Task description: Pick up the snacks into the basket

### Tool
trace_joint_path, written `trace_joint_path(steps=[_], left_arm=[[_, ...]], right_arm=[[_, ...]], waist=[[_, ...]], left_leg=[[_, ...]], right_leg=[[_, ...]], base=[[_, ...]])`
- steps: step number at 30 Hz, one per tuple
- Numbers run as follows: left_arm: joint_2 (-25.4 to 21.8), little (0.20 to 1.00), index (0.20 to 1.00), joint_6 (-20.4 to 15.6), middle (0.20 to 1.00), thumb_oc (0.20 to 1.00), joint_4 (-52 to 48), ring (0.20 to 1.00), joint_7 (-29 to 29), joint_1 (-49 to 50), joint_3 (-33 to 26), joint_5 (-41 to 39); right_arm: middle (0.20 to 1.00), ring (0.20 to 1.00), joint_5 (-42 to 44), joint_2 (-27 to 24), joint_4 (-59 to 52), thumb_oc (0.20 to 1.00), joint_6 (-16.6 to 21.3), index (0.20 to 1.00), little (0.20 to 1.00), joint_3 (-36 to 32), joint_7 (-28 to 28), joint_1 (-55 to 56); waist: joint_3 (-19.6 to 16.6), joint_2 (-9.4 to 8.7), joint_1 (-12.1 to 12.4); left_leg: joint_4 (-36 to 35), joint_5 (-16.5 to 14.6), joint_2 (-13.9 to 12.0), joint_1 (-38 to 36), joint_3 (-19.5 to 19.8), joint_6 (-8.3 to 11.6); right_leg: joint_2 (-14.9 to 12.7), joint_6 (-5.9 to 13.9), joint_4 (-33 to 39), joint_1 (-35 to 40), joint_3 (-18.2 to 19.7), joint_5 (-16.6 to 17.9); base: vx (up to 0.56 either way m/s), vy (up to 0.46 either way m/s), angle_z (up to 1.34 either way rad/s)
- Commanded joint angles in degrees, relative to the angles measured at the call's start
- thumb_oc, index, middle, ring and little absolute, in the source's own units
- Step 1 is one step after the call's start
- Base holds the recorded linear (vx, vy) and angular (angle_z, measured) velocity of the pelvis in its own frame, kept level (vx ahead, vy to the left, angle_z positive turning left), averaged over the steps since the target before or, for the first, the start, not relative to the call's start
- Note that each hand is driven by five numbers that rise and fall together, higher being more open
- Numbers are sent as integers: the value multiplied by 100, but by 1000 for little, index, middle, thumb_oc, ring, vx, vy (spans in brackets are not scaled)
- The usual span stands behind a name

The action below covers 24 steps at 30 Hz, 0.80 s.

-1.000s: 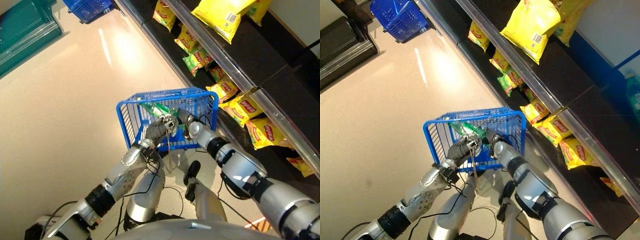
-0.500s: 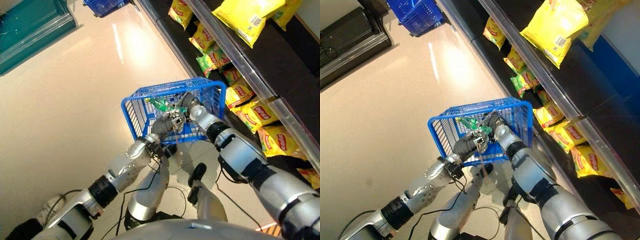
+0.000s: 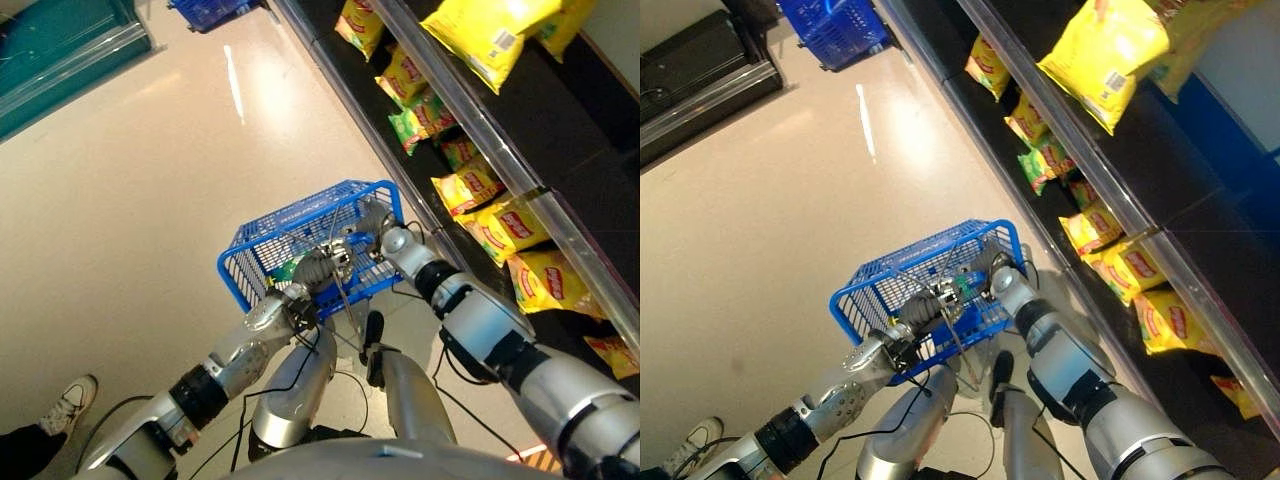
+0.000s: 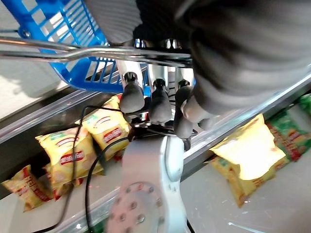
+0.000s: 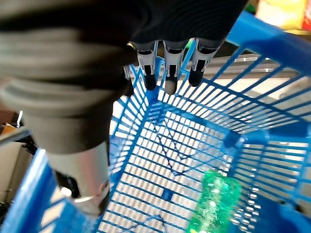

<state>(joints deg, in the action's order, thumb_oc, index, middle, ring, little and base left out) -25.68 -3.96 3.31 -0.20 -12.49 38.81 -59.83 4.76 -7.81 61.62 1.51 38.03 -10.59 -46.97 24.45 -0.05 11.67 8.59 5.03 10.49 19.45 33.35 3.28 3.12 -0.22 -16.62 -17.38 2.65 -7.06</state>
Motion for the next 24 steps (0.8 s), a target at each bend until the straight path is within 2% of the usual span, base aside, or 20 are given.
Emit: trace_joint_path(steps=[1, 2, 3, 6, 7, 8, 9, 10, 13, 17, 20, 21, 22, 24], left_arm=[[321, 200, 200, -498, 200, 200, -1424, 200, -459, 159, -617, 46], [328, 200, 200, -496, 200, 200, -1428, 200, -459, 174, -615, 48], [285, 200, 200, -648, 200, 200, -1337, 200, -342, 503, -1149, 107], [367, 200, 200, -837, 200, 200, -1161, 200, -219, 933, -1836, 89], [372, 200, 200, -836, 200, 200, -1163, 200, -218, 935, -1828, 90], [502, 200, 200, -943, 200, 200, -1050, 200, -212, 1161, -2289, 132], [575, 200, 200, -991, 200, 200, -924, 200, -217, 1273, -2481, 174], [588, 200, 200, -994, 200, 200, -922, 200, -221, 1283, -2463, 176], [818, 200, 200, -1080, 200, 200, -570, 200, -245, 1570, -3032, 454], [973, 200, 200, -1131, 200, 200, -348, 200, -221, 1713, -3434, 614], [1063, 200, 200, -1165, 200, 200, -365, 200, -226, 1790, -3547, 638], [1129, 200, 200, -1189, 200, 200, -316, 200, -182, 1876, -3676, 704], [1165, 200, 200, -1205, 200, 200, -286, 200, -150, 1899, -3708, 673], [1253, 200, 200, -1182, 200, 200, -251, 200, -106, 1910, -3696, 656]], right_arm=[[1000, 1000, -299, -308, -1620, 1000, 484, 1000, 1000, 112, 185, 631], [1000, 1000, -300, -323, -1651, 1000, 469, 1000, 1000, 118, 186, 659], [1000, 1000, -361, -1006, -3029, 1000, 666, 1000, 1000, 75, 494, 1551], [1000, 1000, -331, -2104, -4352, 1000, 948, 1000, 1000, -405, 930, 2863], [1000, 1000, -331, -2117, -4371, 1000, 939, 1000, 1000, -414, 934, 2879], [1000, 1000, -192, -2586, -4908, 1000, 1130, 1000, 1000, -873, 1239, 3674], [1000, 1000, -92, -2826, -5330, 1000, 1214, 1000, 1000, -1066, 1413, 4027], [1000, 1000, -83, -2857, -5382, 1000, 1191, 1000, 1000, -1095, 1429, 4076], [1000, 1000, 518, -3324, -6235, 1000, 1309, 1000, 1000, -1807, 2045, 5104], [1000, 1000, 1073, -3337, -6720, 1000, 1304, 1000, 1000, -2184, 2438, 5410], [1000, 1000, 1300, -3168, -6736, 1000, 1305, 1000, 1000, -2315, 2470, 5452], [1000, 1000, 1713, -2762, -6628, 1000, 1284, 1000, 1000, -2528, 2395, 5442], [1000, 1000, 1828, -2558, -6531, 1000, 1311, 1000, 1000, -2595, 2296, 5434], [1000, 1000, 1628, -2253, -6513, 1000, 1392, 1000, 1000, -2724, 1997, 5323]], waist=[[-384, -371, -230], [-393, -362, -233], [-501, -457, -340], [-758, -509, -487], [-781, -503, -493], [-957, -521, -606], [-1021, -534, -667], [-1024, -516, -666], [-1364, -531, -870], [-1709, -530, -994], [-1864, -521, -1007], [-1931, -507, -1015], [-1942, -509, -1010], [-1897, -511, -1012]], left_leg=[[-253, -306, 300, -395, -629, -299], [-258, -305, 299, -404, -626, -300], [-262, -384, 260, -544, -686, -277], [-270, -438, 239, -791, -627, -251], [-290, -408, 240, -773, -615, -248], [-257, -462, 230, -912, -613, -225], [-219, -496, 211, -976, -625, -212], [-216, -502, 212, -989, -615, -212], [-234, -601, 203, -1362, -592, -184], [-407, -611, 195, -1566, -670, -234], [-524, -614, 160, -1628, -759, -277], [-466, -674, 196, -1636, -812, -346], [-366, -739, 224, -1630, -840, -376], [85, -848, 299, -1561, -952, -326]], right_leg=[[-47, 514, 924, 241, 123, 686], [-47, 513, 935, 253, 122, 689], [-87, 508, 1095, 486, 80, 683], [-129, 487, 1244, 789, -6, 621], [-135, 493, 1260, 771, -15, 642], [-151, 469, 1277, 922, -59, 575], [-144, 455, 1249, 983, -73, 525], [-144, 453, 1248, 997, -84, 518], [-157, 403, 1268, 1324, -91, 444], [-141, 407, 1566, 1535, 13, 540], [-122, 406, 1672, 1568, 82, 580], [-109, 408, 1620, 1563, 137, 563], [-105, 395, 1583, 1576, 190, 540], [-121, 334, 1475, 1609, 222, 433]], base=[[12, -87, 22], [38, -158, -4], [57, -147, -18], [85, -134, -8], [101, -72, 12], [102, -67, 10], [109, -71, 13], [72, -37, 4], [116, -30, 4], [76, -18, -17], [31, -3, -9], [27, 12, -14], [36, 26, -17], [31, 53, -13]])
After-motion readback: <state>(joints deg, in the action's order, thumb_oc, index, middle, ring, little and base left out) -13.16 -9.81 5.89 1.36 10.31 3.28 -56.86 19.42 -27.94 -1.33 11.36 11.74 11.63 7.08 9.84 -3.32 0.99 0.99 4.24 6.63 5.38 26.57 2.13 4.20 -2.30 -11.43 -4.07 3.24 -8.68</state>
